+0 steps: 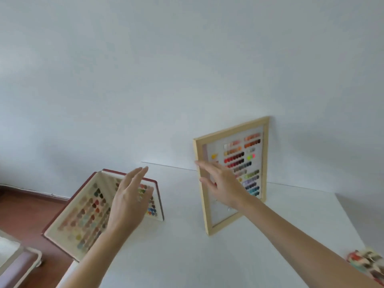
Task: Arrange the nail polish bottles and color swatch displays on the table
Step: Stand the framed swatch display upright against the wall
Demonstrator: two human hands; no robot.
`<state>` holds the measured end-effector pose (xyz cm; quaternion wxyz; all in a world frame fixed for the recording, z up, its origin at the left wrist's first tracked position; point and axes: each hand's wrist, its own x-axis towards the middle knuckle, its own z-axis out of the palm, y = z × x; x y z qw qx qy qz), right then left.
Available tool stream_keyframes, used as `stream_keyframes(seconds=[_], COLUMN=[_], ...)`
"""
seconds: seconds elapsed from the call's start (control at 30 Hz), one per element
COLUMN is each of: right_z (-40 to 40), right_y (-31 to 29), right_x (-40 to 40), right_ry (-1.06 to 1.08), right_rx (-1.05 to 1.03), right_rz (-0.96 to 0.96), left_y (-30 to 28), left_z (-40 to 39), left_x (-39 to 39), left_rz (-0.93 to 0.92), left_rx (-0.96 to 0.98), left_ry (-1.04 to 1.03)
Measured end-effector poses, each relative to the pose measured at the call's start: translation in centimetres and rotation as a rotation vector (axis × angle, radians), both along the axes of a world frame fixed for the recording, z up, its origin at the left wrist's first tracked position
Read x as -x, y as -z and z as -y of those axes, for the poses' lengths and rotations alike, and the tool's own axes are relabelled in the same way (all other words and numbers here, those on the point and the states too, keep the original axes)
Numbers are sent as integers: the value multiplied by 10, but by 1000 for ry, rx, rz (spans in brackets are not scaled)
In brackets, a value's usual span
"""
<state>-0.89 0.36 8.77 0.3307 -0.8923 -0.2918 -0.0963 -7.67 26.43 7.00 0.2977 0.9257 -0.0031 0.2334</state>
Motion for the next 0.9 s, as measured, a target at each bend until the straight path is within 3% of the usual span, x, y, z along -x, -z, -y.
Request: stream_keyframes(seconds=[0.4,0.67,0.9], right_z=[122,156,167], right_y=[39,63,74], right_x=[-24,-53,-85], right_ry=[499,646,602], right_rx=[-114,-110,-50], right_rz=[-168,-295,-283], left_y=[39,71,76], left_z=[129,137,129], left_x=[-64,-87,-109], left_rz=[-121,-70,-104], left_rx=[145,232,249], left_ry=[238,279,291])
